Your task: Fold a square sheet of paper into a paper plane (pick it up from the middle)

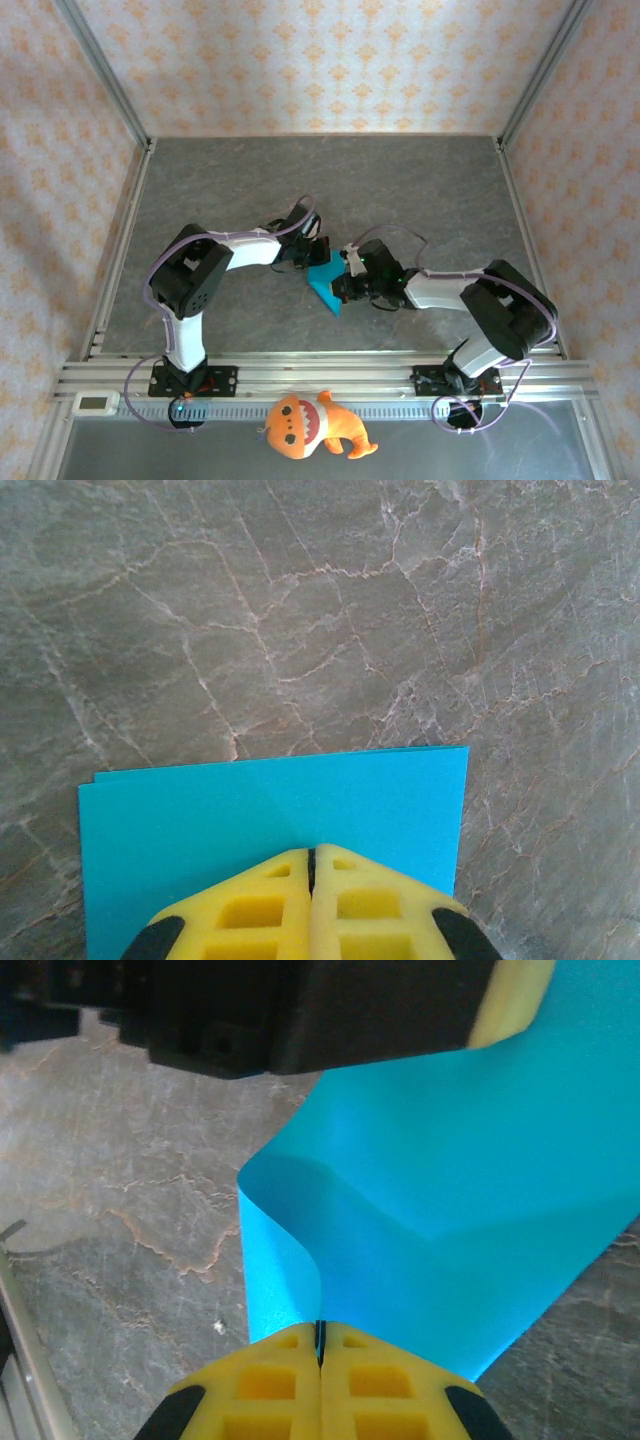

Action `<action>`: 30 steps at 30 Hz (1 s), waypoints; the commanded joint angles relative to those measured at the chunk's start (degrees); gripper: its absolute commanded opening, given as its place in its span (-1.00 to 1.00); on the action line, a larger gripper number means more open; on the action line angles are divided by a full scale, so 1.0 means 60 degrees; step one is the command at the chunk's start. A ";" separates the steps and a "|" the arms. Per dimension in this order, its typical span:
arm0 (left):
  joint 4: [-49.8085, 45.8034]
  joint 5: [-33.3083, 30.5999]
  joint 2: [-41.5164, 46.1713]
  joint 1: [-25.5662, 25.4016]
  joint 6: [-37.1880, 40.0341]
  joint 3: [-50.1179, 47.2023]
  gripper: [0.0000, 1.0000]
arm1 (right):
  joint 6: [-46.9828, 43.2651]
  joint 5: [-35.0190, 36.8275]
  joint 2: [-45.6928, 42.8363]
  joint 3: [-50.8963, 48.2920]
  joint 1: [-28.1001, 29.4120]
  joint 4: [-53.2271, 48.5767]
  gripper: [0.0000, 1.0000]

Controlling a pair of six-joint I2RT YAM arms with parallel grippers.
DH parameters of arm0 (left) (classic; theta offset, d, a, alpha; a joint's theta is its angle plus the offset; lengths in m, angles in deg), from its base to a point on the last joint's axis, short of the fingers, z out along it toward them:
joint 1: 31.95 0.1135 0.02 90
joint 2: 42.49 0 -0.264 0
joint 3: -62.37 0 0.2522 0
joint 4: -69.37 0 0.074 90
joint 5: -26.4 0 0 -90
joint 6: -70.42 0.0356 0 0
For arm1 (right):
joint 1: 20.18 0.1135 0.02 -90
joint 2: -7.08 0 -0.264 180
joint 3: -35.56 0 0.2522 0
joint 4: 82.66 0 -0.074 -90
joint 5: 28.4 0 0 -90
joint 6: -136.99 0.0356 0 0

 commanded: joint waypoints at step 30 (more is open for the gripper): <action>-0.0818 -0.0636 -0.0314 -0.0174 0.0056 -0.0191 -0.98 | 0.0245 0.0957 0.0081 0.0559 -0.0116 -0.1232 -1.00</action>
